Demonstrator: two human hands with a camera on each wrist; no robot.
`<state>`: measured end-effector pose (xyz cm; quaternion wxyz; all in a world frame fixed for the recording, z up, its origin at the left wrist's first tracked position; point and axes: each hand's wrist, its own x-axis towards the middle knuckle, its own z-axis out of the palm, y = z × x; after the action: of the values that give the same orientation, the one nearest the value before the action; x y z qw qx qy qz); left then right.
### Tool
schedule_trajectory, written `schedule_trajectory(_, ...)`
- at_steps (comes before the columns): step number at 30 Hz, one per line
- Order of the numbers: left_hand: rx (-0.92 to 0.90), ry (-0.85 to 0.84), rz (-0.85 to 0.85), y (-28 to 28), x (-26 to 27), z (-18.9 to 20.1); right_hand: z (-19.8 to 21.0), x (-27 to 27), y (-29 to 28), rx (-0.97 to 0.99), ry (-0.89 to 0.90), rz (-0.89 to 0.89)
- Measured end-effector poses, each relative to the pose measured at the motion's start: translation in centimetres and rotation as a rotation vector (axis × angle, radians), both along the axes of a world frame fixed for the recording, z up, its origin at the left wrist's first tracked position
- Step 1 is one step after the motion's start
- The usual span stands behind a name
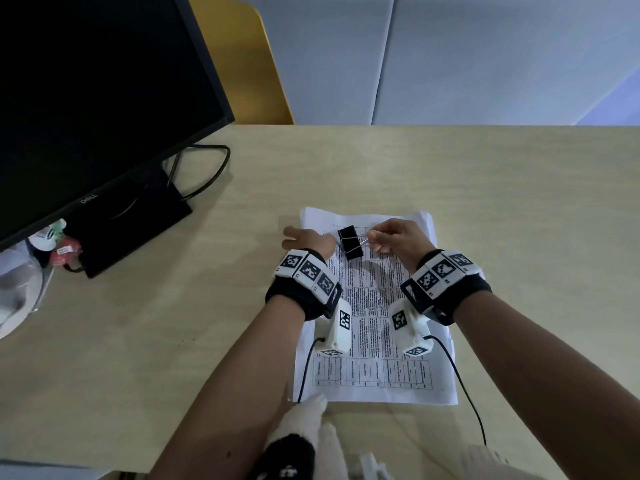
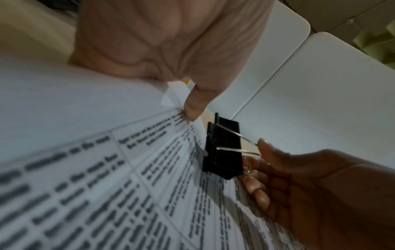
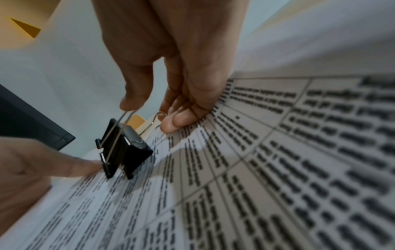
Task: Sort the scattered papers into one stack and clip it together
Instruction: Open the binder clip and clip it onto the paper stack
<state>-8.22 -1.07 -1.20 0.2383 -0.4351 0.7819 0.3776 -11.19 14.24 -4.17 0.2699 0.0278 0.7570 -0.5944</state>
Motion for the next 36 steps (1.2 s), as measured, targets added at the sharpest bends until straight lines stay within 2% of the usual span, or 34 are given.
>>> schedule_trajectory(4,0.029,-0.017,0.012,-0.4,0.1,0.3,0.1,0.1,0.0,0.004,0.001,0.008)
schedule_trajectory(8,-0.021,-0.025,-0.083,-0.6,0.3,0.5,-0.1,0.1,-0.1,-0.003,0.01,0.002)
schedule_trajectory(11,0.092,-0.011,-0.101,-0.9,0.1,0.9,0.0,0.2,-0.1,-0.002,0.012,0.005)
schedule_trajectory(14,0.135,0.053,-0.026,-1.1,-0.1,0.9,0.0,0.3,-0.1,-0.01,0.017,0.001)
schedule_trajectory(20,0.242,0.297,0.189,-1.7,1.0,-0.9,0.5,0.4,0.0,0.014,0.018,0.008)
schedule_trajectory(24,0.27,0.387,0.203,-2.2,1.6,-1.5,1.7,-0.5,-0.2,0.074,0.023,0.038)
schedule_trajectory(28,0.223,0.445,0.114,-2.1,1.7,-1.9,3.8,-3.9,-2.0,0.29,0.273,0.158)
schedule_trajectory(31,0.21,0.456,0.104,-2.1,1.7,-2.2,5.8,-5.9,-4.1,0.497,0.543,0.36)
schedule_trajectory(36,0.186,0.466,0.101,-2.2,1.6,-2.4,7.2,-7.4,-5.9,0.522,0.649,0.625)
